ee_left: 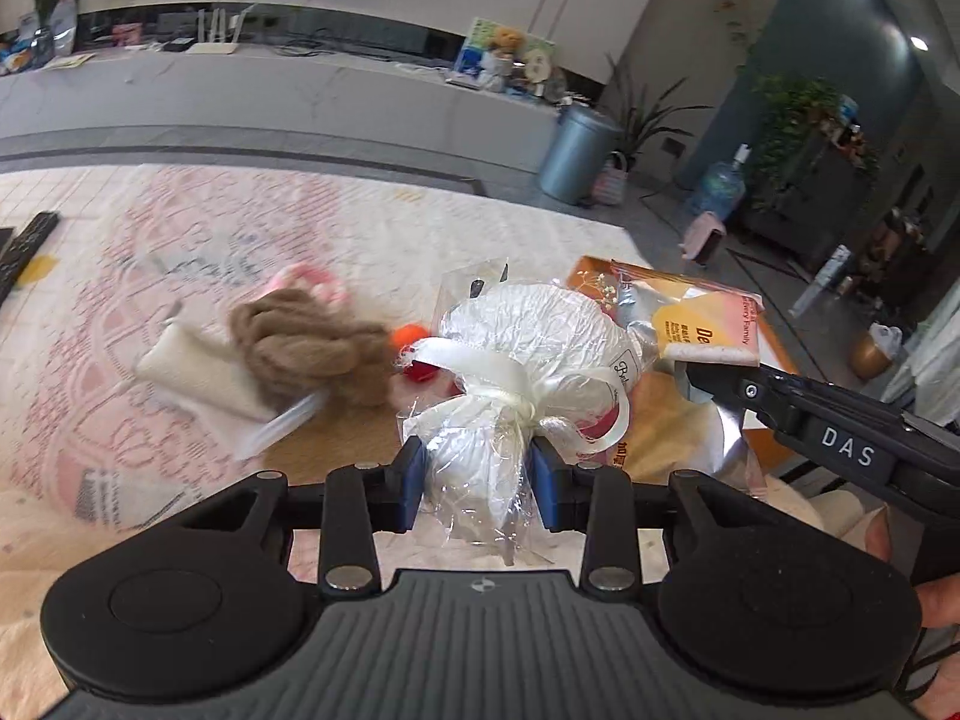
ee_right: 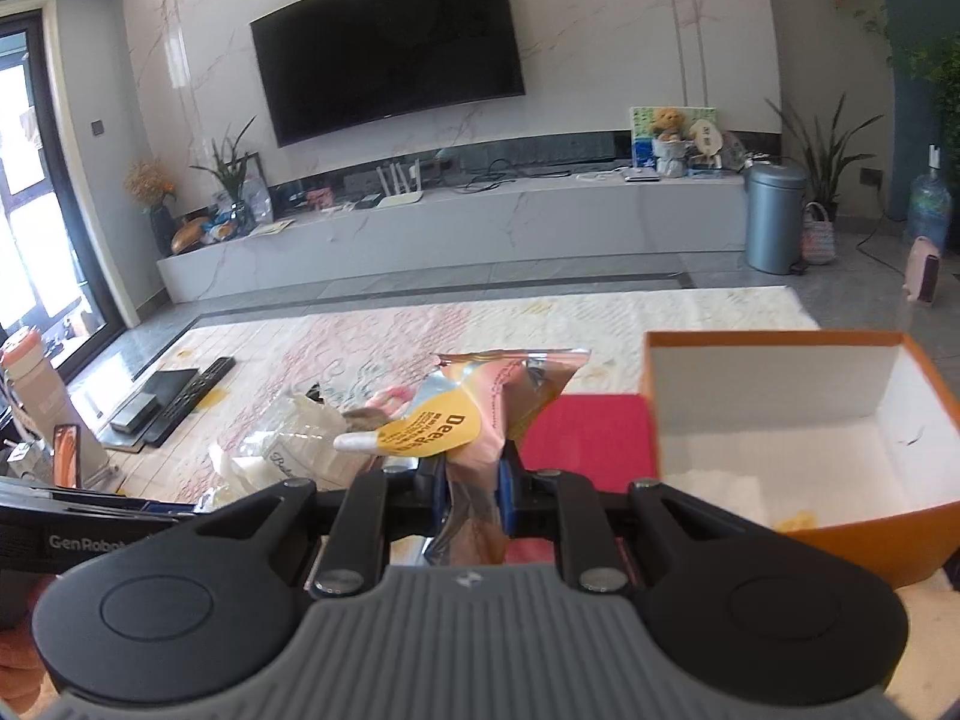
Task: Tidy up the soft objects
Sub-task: 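Carry the plastic bag and snack packet over the orange box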
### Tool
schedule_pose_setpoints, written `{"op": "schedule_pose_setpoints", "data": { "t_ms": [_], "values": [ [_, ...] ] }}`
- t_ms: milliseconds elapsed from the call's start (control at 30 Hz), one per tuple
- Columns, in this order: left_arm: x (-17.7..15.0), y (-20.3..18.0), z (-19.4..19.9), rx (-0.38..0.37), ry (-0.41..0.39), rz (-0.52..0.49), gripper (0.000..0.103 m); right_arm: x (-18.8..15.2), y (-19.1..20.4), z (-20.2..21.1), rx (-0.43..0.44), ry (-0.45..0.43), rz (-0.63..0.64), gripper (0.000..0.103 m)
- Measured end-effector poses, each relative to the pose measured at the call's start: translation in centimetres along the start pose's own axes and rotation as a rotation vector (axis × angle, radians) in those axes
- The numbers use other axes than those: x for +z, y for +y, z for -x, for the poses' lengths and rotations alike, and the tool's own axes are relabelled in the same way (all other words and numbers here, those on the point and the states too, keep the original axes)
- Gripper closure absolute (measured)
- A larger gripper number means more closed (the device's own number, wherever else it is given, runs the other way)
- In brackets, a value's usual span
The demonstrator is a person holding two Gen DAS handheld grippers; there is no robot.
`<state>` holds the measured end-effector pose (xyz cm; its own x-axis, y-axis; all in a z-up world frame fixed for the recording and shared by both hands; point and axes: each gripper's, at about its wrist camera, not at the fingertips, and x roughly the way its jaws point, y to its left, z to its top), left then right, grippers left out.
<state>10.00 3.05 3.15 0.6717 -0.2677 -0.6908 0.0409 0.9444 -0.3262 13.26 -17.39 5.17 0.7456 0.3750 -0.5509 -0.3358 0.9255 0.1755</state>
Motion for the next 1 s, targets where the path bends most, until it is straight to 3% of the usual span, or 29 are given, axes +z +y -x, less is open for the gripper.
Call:
{"op": "schedule_pose_setpoints", "data": {
  "t_ms": [300, 567, 1000],
  "values": [
    [3.7, -5.9, -4.7, -0.105, 0.038, -0.059, 0.062, 3.5, -4.9, 0.8, -0.140, -0.017, 0.076, 0.087],
    [5.0, -9.4, -10.0, -0.141, 0.095, -0.120, 0.062, 4.2, -10.5, -1.5, -0.239, 0.066, 0.103, 0.088],
    [5.4, -14.5, -17.2, -0.019, 0.183, -0.340, 0.062, 4.1, -16.6, -7.9, -0.285, 0.220, 0.171, 0.088]
  ]
}}
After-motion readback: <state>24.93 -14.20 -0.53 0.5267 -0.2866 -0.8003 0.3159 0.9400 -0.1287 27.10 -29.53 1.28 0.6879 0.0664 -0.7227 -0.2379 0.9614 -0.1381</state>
